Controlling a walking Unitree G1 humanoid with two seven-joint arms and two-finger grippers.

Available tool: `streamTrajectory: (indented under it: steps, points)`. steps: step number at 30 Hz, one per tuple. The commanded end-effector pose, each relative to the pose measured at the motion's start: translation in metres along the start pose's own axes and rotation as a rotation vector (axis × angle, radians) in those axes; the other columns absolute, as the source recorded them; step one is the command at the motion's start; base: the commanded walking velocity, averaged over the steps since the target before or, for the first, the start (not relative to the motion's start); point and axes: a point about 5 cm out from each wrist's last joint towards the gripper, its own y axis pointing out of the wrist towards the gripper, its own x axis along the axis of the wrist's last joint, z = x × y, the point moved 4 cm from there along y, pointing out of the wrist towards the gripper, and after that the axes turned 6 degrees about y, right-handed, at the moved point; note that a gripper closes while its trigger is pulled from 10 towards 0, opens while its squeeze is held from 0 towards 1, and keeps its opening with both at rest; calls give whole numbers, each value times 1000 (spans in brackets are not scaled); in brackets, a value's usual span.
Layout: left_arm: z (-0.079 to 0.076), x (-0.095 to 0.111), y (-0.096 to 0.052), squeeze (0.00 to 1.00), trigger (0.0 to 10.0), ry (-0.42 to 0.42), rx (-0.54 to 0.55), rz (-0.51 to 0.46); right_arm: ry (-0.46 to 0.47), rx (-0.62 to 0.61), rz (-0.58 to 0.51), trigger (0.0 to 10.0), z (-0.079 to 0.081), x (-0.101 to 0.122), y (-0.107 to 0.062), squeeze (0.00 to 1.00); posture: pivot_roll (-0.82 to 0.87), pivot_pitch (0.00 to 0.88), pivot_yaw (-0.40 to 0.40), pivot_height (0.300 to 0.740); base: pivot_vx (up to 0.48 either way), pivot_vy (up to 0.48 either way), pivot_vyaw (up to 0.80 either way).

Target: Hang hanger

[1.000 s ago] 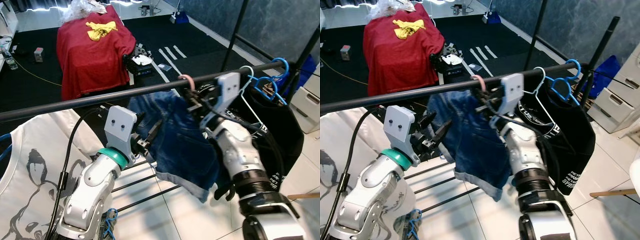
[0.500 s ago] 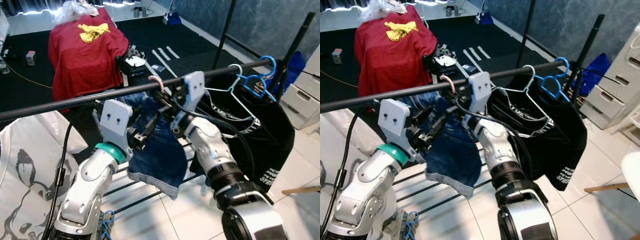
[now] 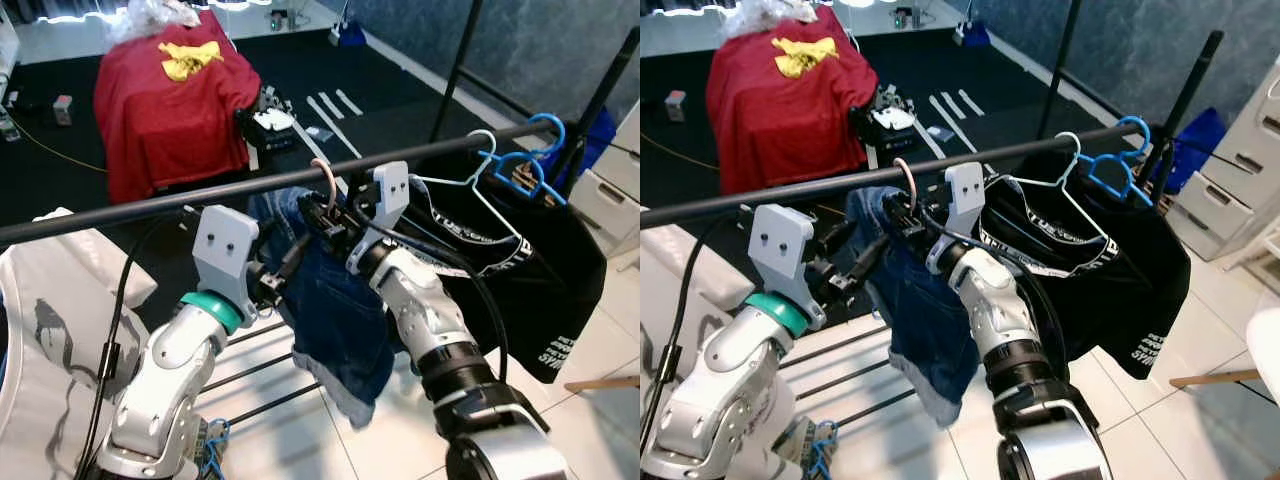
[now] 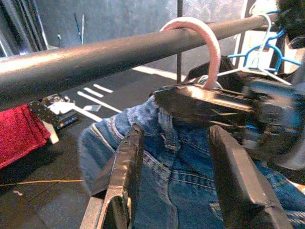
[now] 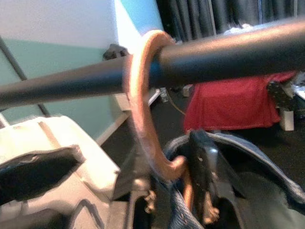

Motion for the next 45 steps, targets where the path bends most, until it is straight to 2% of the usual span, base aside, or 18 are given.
streamTrajectory:
  steps: [1,5,8,10,12,14,17,19,21,24,25,29,35,38,39,42,44,45]
  points:
    - [-2,-1,1,0,10000,1,-7,1,23,49,-17,10000,9,5,-13,0,-72,123,39,740,0,0,0]
    - [-3,6,7,0,10000,-8,-10,-19,5,94,-12,10000,20,7,-46,0,-84,134,47,740,0,0,0]
    - [-3,6,7,0,10000,-8,-10,-19,5,94,-12,10000,20,7,-46,0,-84,134,47,740,0,0,0]
    - [-7,11,13,0,10000,-25,-19,-29,-22,93,16,10000,26,2,-63,0,-96,140,56,740,0,0,0]
    - [-9,11,16,0,10000,-16,-22,-22,-46,71,34,10000,25,-1,-69,0,-101,142,59,740,0,0,0]
    - [-13,11,18,0,10000,-25,-28,-20,-81,33,48,10000,20,-3,-71,0,-104,142,60,740,0,0,0]
    - [-22,16,24,0,10000,-13,-50,-24,-228,-130,69,10000,-6,-4,-75,0,-101,142,60,740,0,0,0]
    - [-22,16,24,0,10000,-13,-50,-24,-228,-130,69,10000,-6,-4,-75,0,-101,142,60,740,0,0,0]
    - [-24,15,21,0,10000,45,-76,-2,-312,-225,72,10000,-21,0,-80,0,-100,143,59,740,0,0,0]
    - [-24,13,19,0,10000,68,-89,6,-342,-253,76,10000,-25,1,-81,0,-100,143,59,740,0,0,0]
    - [-22,8,15,0,10000,91,-99,29,-381,-278,83,10000,-28,2,-85,0,-95,146,57,740,0,0,0]
    - [-2,-10,-6,0,10000,185,-90,126,-397,-371,7,10000,-37,19,-95,0,-89,149,54,740,0,0,0]
    - [9,-17,-13,0,10000,221,-54,152,-458,-420,-6,10000,-47,29,-100,0,-90,149,52,740,0,0,0]
    - [17,-25,-17,0,10000,294,-42,185,-648,-368,157,10000,-59,17,-112,0,-101,149,49,740,0,0,0]
    - [17,-25,-17,0,10000,294,-42,185,-648,-368,157,10000,-59,17,-112,0,-101,149,49,740,0,0,0]
    - [5,-22,-21,0,10000,192,-124,197,-660,-358,199,10000,-63,10,-116,0,-100,148,47,740,0,0,0]
    - [2,-14,-24,0,10000,43,-158,199,-619,-354,226,10000,-62,-2,-117,0,-94,148,46,740,0,0,0]
    - [-10,-2,-26,0,10000,-19,-245,174,-537,-325,278,10000,-57,-25,-121,0,-89,147,50,740,0,0,0]
